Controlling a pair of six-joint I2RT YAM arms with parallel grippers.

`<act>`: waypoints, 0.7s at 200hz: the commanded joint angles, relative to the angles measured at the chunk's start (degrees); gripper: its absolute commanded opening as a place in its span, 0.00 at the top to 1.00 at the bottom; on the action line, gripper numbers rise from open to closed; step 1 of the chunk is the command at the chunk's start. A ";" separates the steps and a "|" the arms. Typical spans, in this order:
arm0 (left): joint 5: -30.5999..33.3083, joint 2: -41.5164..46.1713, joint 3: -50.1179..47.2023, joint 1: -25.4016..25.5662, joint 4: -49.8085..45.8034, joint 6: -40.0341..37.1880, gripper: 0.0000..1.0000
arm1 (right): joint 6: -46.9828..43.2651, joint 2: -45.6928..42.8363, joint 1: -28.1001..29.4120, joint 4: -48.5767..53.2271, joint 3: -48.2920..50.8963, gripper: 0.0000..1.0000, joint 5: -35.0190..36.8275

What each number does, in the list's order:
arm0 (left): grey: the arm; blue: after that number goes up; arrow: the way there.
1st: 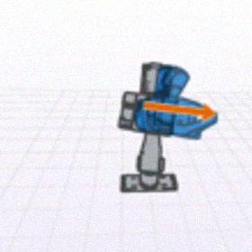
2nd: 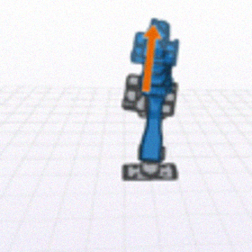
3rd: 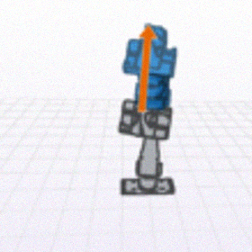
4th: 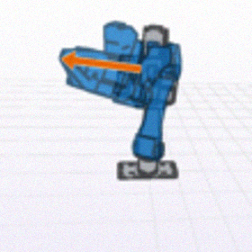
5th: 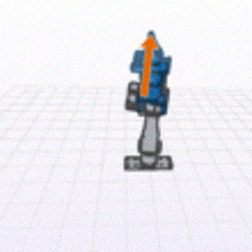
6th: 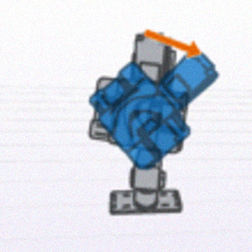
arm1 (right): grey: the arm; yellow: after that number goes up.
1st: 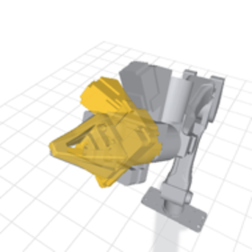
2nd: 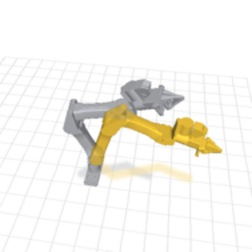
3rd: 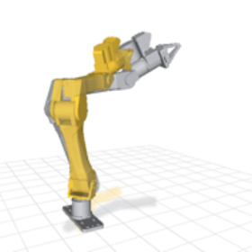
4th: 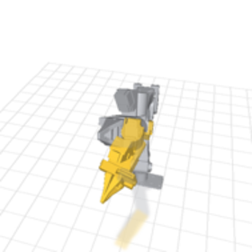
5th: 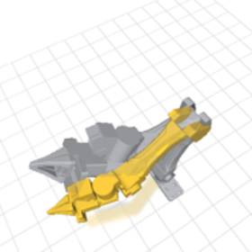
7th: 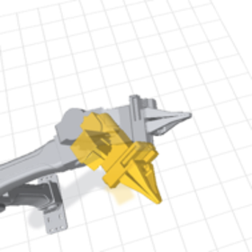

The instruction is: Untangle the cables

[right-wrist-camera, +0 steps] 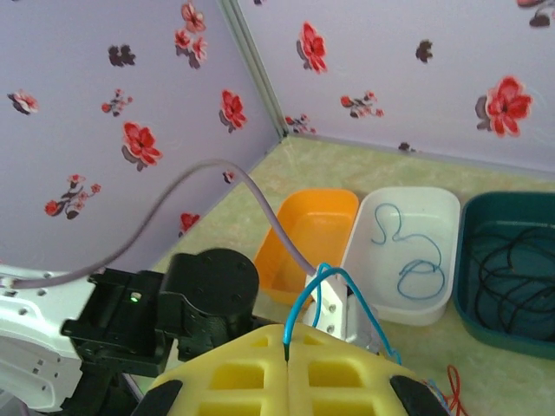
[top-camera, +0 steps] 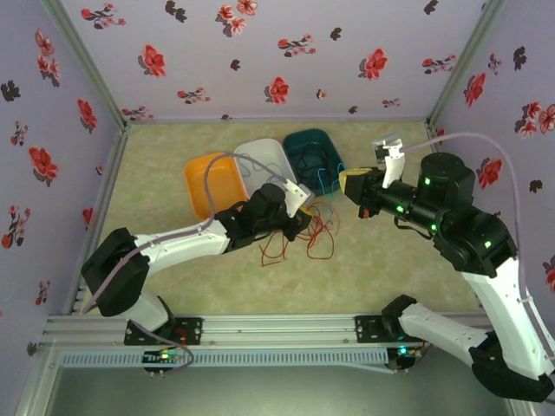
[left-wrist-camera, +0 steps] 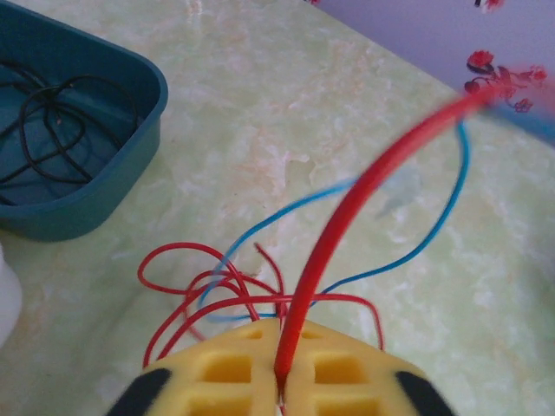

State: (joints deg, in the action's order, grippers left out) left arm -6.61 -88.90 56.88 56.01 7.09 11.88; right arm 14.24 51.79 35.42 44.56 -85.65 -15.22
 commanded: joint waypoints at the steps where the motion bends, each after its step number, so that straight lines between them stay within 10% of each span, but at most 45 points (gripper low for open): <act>1: 1.93 1.22 -2.72 0.33 -3.40 1.45 1.00 | -2.17 -1.60 0.26 -0.48 -3.08 1.00 -0.36; 140: 3.06 2.70 -14.86 0.33 -8.13 8.89 1.00 | -4.41 -0.70 0.26 -1.23 -15.78 1.00 9.36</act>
State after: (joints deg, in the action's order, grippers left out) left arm -4.54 -85.27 43.11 56.01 1.04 19.20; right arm 11.40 50.61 35.42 44.56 -97.76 -9.96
